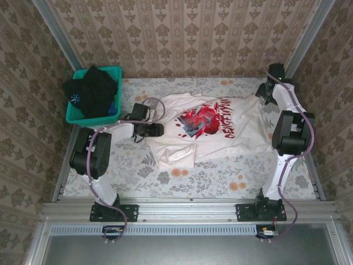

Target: Fold and stack the t-shirts

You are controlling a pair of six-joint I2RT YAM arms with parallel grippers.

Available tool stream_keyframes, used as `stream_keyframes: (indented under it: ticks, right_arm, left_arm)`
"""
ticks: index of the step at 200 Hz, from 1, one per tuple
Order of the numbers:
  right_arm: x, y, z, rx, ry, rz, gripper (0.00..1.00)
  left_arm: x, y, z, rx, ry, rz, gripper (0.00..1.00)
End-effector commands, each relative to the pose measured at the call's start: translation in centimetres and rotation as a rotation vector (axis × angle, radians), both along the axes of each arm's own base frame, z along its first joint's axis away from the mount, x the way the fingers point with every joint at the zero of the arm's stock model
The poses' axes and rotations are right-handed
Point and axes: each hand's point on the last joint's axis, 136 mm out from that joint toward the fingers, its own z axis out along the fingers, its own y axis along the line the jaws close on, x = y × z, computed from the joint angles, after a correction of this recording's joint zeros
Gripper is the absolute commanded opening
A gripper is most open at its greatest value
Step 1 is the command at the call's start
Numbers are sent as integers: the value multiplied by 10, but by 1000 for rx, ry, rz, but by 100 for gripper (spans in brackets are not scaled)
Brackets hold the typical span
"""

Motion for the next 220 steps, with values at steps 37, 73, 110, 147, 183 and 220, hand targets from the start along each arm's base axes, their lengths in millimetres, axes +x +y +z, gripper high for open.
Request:
stream_keyframes:
  ticks: [37,73,110,147,183,220]
  right_arm:
    - [-86,210,-22,210,-15,328,79]
    - [-150,229,-73,232,100,318,78]
    - [-200,226,-100,234,223,276,77]
    - [-233,218,-108,287,225,197,77]
    - [-259,218,-97,284,239,193,76]
    - [-290,223,-91,294,259,212,76]
  left_arm:
    - [129,-17,39,136,-119,33,63]
    - [174,-46,10,98,-114,-5,69]
    - [186,-70,-15,33,-79,-74,66]
    - [202,-66,13,-91,-122,-66,3]
    - [212,-35,100,-168,-287,-27,0]
    - [165,-26,156,-233,-415,-39,0]
